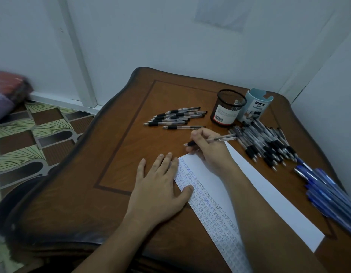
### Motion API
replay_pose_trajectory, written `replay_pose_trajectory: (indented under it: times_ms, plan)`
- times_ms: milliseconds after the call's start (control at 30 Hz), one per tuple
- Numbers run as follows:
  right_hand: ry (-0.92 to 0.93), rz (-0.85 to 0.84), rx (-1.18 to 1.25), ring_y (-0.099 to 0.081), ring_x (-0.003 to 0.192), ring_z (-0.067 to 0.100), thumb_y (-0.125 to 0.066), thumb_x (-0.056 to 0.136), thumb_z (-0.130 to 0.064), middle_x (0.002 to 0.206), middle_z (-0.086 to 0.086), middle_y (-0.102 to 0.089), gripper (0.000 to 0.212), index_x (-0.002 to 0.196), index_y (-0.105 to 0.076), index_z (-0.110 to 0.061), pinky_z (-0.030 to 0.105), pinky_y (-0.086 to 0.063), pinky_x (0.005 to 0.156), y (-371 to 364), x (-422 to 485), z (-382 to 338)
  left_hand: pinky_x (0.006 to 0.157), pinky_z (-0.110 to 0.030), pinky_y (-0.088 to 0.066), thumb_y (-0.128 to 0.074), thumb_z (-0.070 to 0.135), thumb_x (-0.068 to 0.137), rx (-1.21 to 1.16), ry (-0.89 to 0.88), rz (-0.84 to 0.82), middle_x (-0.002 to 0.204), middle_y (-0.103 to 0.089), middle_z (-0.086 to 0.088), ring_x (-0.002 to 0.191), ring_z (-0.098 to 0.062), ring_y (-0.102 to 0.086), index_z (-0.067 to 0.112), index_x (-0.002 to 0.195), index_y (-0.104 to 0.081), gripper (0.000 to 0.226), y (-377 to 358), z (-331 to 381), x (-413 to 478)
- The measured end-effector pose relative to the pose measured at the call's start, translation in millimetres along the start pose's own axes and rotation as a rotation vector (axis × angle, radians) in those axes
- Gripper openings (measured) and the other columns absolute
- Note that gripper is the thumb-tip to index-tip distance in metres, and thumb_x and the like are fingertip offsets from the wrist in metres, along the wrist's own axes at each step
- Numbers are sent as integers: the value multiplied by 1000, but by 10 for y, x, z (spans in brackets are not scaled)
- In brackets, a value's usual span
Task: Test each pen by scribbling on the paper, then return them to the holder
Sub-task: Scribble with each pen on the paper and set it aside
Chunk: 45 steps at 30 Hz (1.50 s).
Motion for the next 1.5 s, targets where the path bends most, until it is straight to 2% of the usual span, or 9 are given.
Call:
replay_pose_trajectory:
  times_ms: [67,200,333,400,467,567,667,1133,1500]
  plan:
    - [-17,-40,-29,-64,71,20,-75,80,-29,67,6,-64,26,72,-57,-12,30,-53,68,-28,20,45,120,-48,8,-11,74,85,2,2,2,165,-3,9,150,-8,4,30,156,-11,84,1,4,-1]
    - [20,38,-190,-58,59,21,-74,85,-1,60,19,-51,32,67,-47,3,27,-49,55,-14,9,49,119,-48,9,-12,73,85,3,7,2,165,-2,9,150,-8,4,30,156,-10,84,4,16,2]
    - [49,65,-274,-49,53,19,-67,82,6,56,13,-40,32,63,-41,3,32,-47,55,-53,10,42,119,-48,9,-12,74,84,1,7,2,165,-2,9,150,-9,4,30,156,-10,84,0,12,2]
    - [73,84,-300,-46,50,18,-67,81,4,51,8,-38,38,57,-40,-8,48,-52,61,-61,-2,40,119,-48,9,-9,74,82,0,10,7,165,-2,9,150,-8,4,30,156,-10,86,1,11,4]
    - [81,88,-301,-44,47,14,-66,82,5,48,2,-37,40,57,-39,-12,57,-53,84,-73,-20,30,119,-47,9,-7,74,81,-8,8,6,165,-3,9,150,-8,4,29,156,-11,88,3,16,4]
    - [93,77,-282,-45,49,16,-66,83,5,50,4,-37,39,58,-40,-9,55,-53,89,-78,-29,21,119,-47,8,-12,72,84,-7,5,10,165,-2,9,150,-8,4,28,157,-9,85,6,16,-2]
    - [110,75,-277,-44,51,18,-66,83,6,51,6,-36,39,59,-36,-3,42,-51,73,-75,-37,11,119,-46,9,-15,71,86,-19,1,16,165,-3,8,150,-8,3,27,157,-10,83,12,16,-1]
    - [137,63,-346,-42,48,7,-67,83,3,51,1,-37,37,59,-40,-5,26,-43,54,-67,-40,-10,118,-43,11,-19,69,86,-39,0,29,165,-6,7,150,-8,2,25,157,-13,83,14,25,5]
    - [114,25,-339,-43,49,11,-68,83,-1,49,-4,-39,47,53,-39,-22,44,-50,67,-87,-36,16,119,-43,11,-18,69,86,-35,2,28,165,-6,7,150,-9,2,25,157,-13,84,20,30,3]
Point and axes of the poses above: each hand's wrist, its own x-axis towards the middle knuckle, its own y-axis out of the back of the hand, z = x × y, the point moved 5 cm from there along x, towards the middle knuckle
